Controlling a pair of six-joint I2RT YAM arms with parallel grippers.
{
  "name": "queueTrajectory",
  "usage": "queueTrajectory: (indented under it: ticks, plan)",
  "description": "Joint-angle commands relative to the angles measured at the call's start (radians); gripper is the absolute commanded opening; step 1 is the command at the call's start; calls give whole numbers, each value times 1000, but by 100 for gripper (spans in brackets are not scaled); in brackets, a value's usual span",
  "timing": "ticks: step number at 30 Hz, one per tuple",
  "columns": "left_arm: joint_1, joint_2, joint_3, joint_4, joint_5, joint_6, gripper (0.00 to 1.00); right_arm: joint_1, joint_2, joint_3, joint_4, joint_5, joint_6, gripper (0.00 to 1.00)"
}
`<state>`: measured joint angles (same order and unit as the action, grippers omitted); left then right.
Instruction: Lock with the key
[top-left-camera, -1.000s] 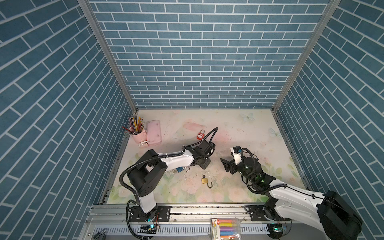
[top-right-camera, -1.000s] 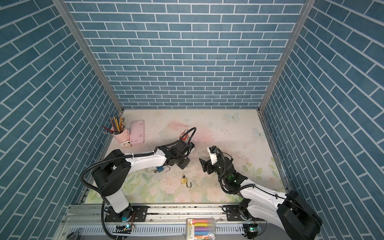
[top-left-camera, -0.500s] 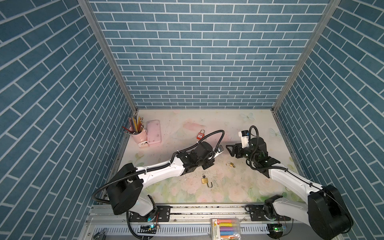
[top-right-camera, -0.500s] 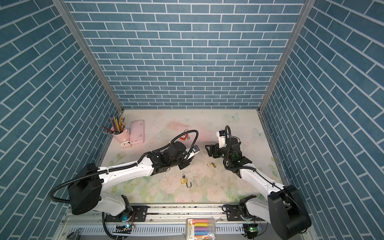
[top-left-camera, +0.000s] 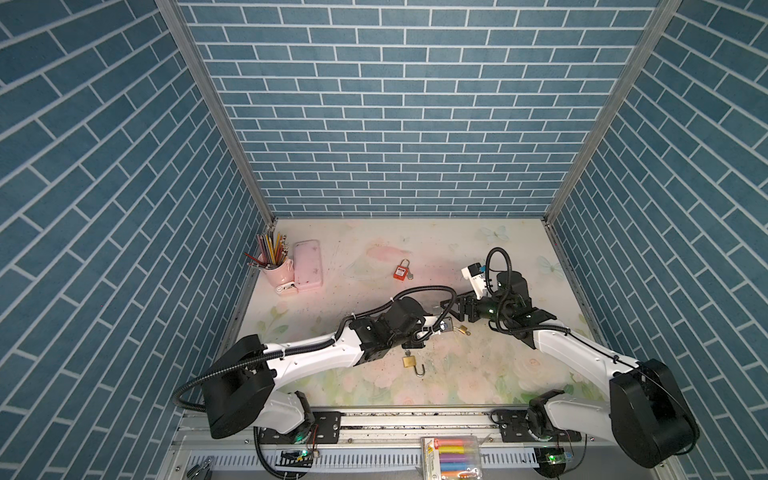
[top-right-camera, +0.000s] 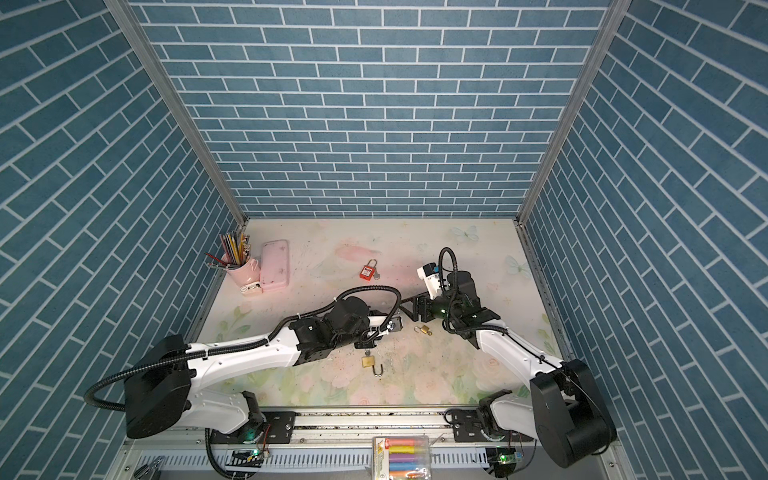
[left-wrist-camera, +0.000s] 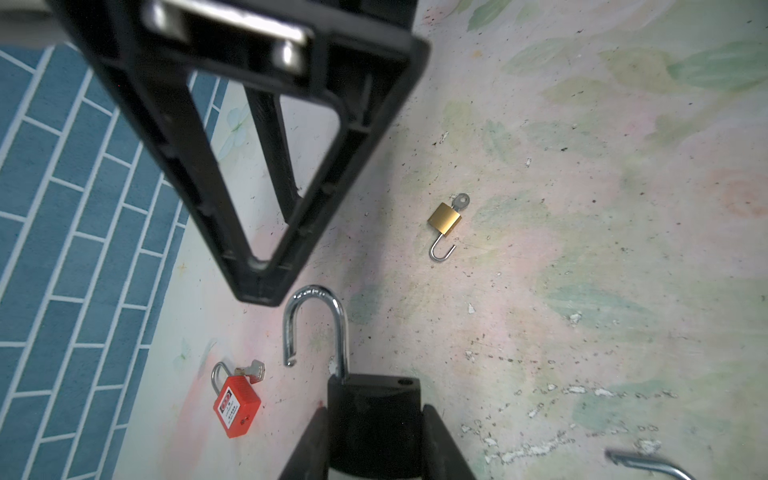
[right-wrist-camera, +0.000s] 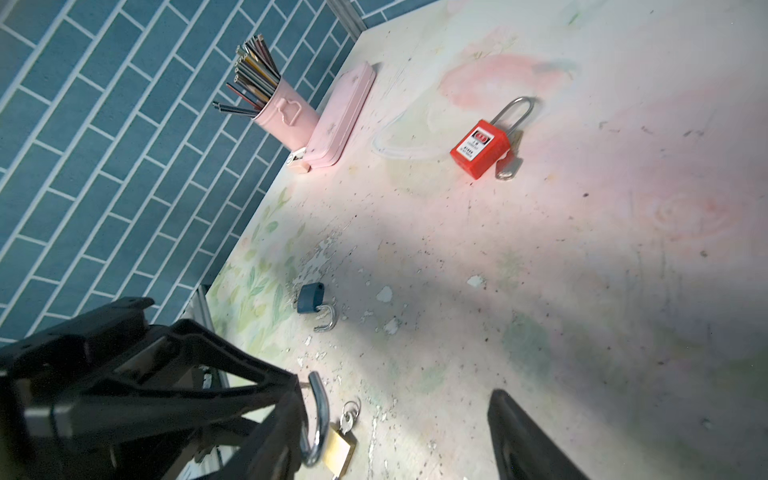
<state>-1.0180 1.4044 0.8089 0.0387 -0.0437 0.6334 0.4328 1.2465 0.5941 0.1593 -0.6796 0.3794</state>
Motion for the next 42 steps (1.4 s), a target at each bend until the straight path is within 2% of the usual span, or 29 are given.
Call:
queueTrajectory:
  ticks: [1, 10, 19, 21, 24, 31, 36, 42]
  plan:
    - [-5, -24, -6, 45, -4, 48, 0, 8, 33, 23, -43, -66, -56, 69]
    - [-7, -38, -14, 52, -7, 63, 0, 11, 55, 25, -50, -7, -37, 64]
    - [-5, -18, -6, 32, 10, 21, 0, -1, -100, -18, -35, 82, -21, 60]
    - [-2, -16, -4, 30, 24, 10, 0, -3, -133, -34, -27, 68, -16, 60]
    - [8, -14, 2, 26, 54, -7, 0, -3, -159, -68, 18, -20, -8, 58]
    - [65, -24, 35, -4, 169, -64, 0, -2, -129, -116, 128, -197, 33, 50]
    - [89, -32, 35, -8, 208, -71, 0, -3, -109, -111, 169, -226, 51, 43]
    - [103, -31, 34, -5, 240, -93, 0, -2, -79, -103, 179, -232, 53, 41]
